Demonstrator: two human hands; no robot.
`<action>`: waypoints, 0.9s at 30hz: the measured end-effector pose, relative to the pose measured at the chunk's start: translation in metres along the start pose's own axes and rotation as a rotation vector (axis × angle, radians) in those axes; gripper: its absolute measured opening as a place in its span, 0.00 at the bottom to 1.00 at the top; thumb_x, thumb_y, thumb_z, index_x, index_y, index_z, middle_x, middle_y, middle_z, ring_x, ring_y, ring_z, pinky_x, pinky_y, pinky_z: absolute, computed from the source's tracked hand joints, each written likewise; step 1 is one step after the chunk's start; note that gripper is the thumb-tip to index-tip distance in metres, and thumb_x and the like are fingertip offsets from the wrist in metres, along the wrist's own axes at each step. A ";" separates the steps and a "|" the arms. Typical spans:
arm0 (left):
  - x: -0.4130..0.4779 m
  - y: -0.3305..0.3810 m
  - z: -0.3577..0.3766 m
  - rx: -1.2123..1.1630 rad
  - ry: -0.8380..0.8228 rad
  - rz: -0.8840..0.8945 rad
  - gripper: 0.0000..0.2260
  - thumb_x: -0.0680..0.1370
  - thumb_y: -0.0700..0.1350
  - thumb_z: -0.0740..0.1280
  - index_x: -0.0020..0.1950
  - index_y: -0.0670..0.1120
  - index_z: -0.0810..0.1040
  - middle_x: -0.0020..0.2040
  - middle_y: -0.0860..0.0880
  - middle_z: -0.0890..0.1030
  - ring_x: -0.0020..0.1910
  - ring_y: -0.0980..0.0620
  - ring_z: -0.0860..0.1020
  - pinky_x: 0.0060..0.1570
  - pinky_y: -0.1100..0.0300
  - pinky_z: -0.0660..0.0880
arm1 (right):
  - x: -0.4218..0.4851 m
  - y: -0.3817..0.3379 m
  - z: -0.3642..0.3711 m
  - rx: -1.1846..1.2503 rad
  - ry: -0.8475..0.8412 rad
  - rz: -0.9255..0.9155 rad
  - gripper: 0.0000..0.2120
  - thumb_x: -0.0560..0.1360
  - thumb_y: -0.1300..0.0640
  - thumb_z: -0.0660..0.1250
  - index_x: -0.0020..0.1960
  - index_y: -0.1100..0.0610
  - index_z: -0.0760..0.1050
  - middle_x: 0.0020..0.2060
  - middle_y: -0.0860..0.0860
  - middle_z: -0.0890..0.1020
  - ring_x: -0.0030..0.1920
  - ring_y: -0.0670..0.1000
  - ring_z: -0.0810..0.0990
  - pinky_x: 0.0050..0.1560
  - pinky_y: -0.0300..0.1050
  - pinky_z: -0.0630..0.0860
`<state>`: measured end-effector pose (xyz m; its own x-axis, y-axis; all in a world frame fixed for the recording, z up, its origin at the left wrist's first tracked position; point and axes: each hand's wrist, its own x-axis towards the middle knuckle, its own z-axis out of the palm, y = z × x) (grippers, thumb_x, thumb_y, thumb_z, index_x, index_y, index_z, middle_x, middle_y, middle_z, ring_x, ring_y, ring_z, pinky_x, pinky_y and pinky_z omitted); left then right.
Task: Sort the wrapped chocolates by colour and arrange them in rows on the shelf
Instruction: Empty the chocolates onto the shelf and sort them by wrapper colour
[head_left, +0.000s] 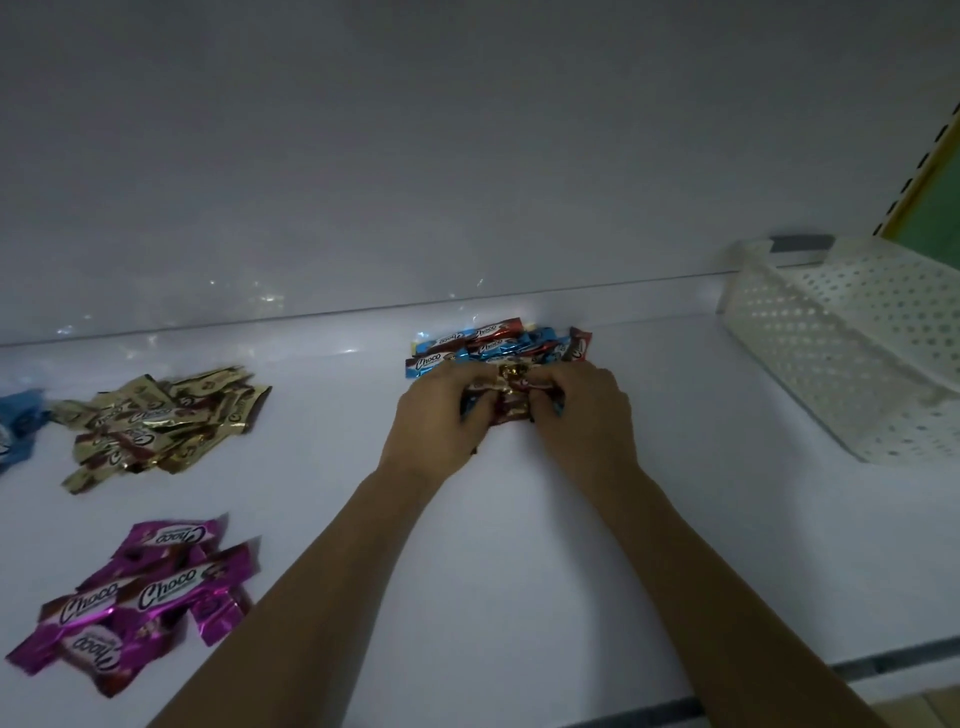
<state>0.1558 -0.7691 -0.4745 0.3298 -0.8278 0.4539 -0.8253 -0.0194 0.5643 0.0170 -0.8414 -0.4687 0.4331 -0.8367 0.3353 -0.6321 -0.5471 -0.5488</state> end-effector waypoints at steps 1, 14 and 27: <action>0.000 0.001 -0.001 -0.047 0.021 -0.043 0.12 0.76 0.39 0.68 0.58 0.48 0.82 0.55 0.50 0.82 0.52 0.52 0.80 0.47 0.68 0.71 | -0.001 0.000 0.000 0.006 0.011 -0.004 0.13 0.76 0.57 0.64 0.60 0.53 0.78 0.56 0.52 0.79 0.56 0.55 0.73 0.56 0.49 0.68; 0.004 0.007 -0.015 -0.465 0.269 -0.325 0.09 0.79 0.37 0.64 0.50 0.48 0.81 0.44 0.56 0.81 0.41 0.67 0.80 0.38 0.72 0.75 | -0.014 -0.022 0.005 0.141 -0.009 -0.382 0.19 0.69 0.46 0.60 0.54 0.56 0.76 0.46 0.49 0.78 0.45 0.48 0.75 0.45 0.47 0.75; 0.012 0.031 -0.011 -1.236 0.394 -0.740 0.06 0.80 0.39 0.63 0.46 0.40 0.77 0.34 0.43 0.78 0.33 0.48 0.78 0.37 0.58 0.79 | -0.020 -0.044 0.006 0.535 -0.221 -0.209 0.19 0.71 0.62 0.71 0.58 0.50 0.71 0.48 0.46 0.79 0.46 0.47 0.80 0.47 0.42 0.77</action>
<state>0.1392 -0.7735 -0.4438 0.7547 -0.6386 -0.1503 0.4136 0.2853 0.8646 0.0399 -0.8001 -0.4556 0.6725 -0.6565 0.3417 -0.1339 -0.5620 -0.8162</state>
